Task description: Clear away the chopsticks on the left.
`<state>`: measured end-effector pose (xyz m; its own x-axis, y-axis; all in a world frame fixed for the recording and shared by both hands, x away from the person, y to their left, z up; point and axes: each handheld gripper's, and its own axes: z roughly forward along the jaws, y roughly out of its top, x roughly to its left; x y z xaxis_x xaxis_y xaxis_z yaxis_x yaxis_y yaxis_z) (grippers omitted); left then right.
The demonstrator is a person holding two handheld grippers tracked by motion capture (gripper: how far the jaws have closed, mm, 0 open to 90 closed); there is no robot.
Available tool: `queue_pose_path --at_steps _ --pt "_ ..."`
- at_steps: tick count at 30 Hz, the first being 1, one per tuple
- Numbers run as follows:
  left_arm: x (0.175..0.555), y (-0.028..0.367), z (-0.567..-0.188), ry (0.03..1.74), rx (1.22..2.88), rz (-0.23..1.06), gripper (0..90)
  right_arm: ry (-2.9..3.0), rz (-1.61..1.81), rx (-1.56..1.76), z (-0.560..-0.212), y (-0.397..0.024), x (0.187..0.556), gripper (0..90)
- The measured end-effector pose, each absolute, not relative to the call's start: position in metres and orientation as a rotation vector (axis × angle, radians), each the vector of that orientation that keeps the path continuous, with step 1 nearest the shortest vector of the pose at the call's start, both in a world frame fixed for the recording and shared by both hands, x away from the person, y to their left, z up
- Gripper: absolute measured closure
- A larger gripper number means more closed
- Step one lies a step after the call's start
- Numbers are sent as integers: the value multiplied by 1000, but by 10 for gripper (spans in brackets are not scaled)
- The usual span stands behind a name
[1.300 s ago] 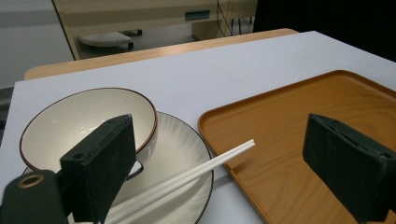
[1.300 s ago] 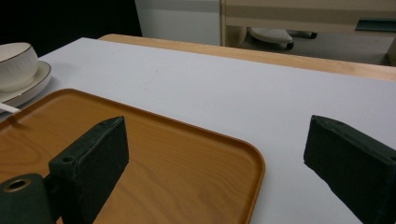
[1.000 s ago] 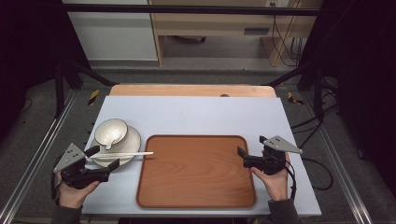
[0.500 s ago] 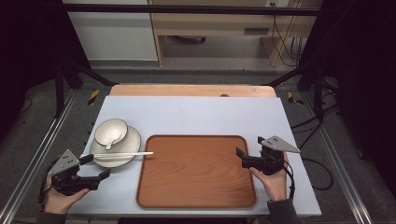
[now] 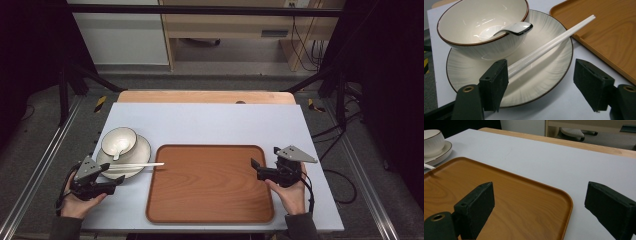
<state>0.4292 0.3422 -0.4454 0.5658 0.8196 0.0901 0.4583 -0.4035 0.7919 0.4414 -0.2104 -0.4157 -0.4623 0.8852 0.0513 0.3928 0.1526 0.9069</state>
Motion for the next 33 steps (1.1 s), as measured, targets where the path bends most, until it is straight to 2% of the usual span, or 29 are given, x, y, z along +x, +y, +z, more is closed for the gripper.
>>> queue_pose_path --at_steps 14,28,33 --pt "445 346 -454 1017 2094 632 388 1940 1274 1208 -416 -209 442 95" --pt "446 346 -455 1044 2096 604 576 1941 1268 1206 -417 -210 442 96" --pt "445 345 -455 1036 2105 580 616 1942 1267 1206 -417 -210 442 95"
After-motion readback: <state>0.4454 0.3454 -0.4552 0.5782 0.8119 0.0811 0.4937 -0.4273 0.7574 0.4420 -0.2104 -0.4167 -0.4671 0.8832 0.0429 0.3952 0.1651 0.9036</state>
